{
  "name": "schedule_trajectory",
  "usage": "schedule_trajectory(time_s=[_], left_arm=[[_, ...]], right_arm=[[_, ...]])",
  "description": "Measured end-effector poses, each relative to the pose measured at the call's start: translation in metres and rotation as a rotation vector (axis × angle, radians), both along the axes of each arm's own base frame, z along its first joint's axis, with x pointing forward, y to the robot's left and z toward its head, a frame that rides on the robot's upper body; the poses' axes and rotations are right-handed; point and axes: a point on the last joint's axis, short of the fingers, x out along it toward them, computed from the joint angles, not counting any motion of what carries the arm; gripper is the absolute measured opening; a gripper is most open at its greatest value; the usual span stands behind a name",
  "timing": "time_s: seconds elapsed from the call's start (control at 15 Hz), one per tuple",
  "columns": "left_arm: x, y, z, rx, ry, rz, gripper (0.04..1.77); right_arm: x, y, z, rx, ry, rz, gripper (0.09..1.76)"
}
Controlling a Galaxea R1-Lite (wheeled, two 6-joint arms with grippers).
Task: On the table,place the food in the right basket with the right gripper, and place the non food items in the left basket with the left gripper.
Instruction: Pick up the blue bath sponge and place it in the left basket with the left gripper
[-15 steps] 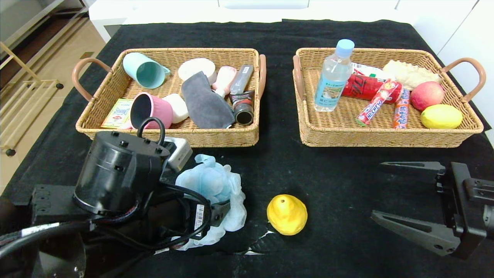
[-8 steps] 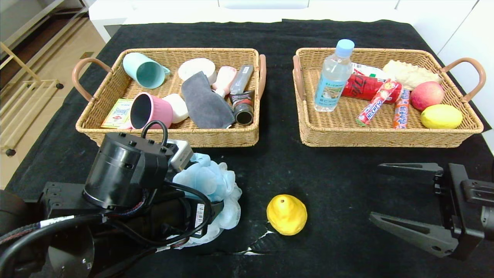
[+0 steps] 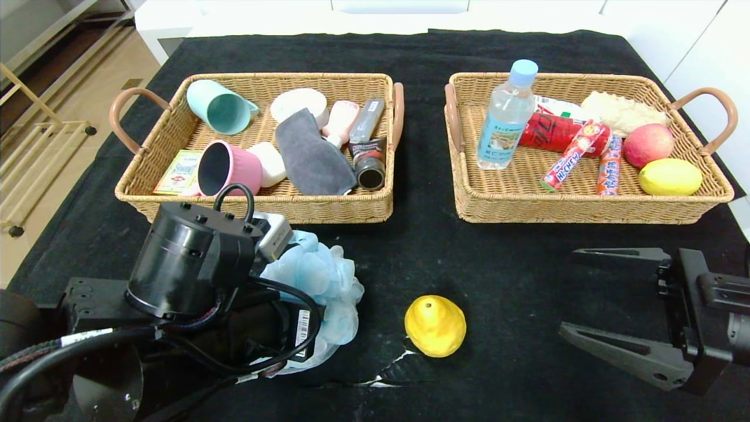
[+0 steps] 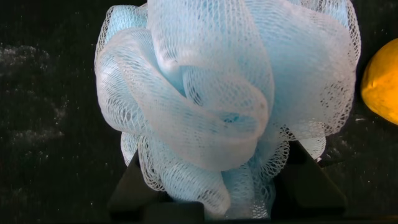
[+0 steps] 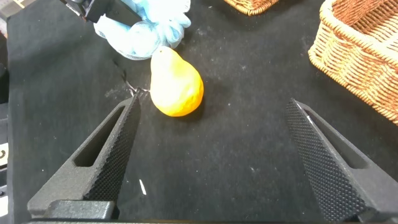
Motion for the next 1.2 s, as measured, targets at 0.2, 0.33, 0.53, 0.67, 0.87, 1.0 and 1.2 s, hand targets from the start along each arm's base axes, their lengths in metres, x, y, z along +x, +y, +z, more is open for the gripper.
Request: schedule_trajectory(time_s=[0.2,0.33,0.53,0.67,0.87,1.0,1.2], left_arm=[[0.0,0.0,0.0,0.003,0.0,0.002,0.8],[0.0,0.0,0.0,0.003,0.0,0.002,0.79],[0.0,0.0,0.0,0.006,-0.004,0.008,0.79],[-0.001,0.001,0.001,0.004,-0.008,0.01,0.78],[-0.004,0.004,0.007,-0.008,-0.027,0.01,0.77],[-0.009,0.008,0.017,-0.028,-0.058,0.01,0.76],[-0.02,0.019,0.038,-0.064,-0.128,0.007,0.74]], right_arm=[[0.0,0.0,0.0,0.0,-0.001,-0.001,1.7],[0.0,0.0,0.0,0.0,-0.001,0.0,1.7],[0.0,0.0,0.0,0.0,-0.002,0.0,1.7],[0.0,0.0,0.0,0.0,-0.001,0.0,1.7],[0.0,0.0,0.0,0.0,-0.001,0.0,1.7],[0.0,0.0,0.0,0.0,0.001,0.0,1.7],[0.0,0.0,-0.001,-0.001,0.004,0.0,1.7]])
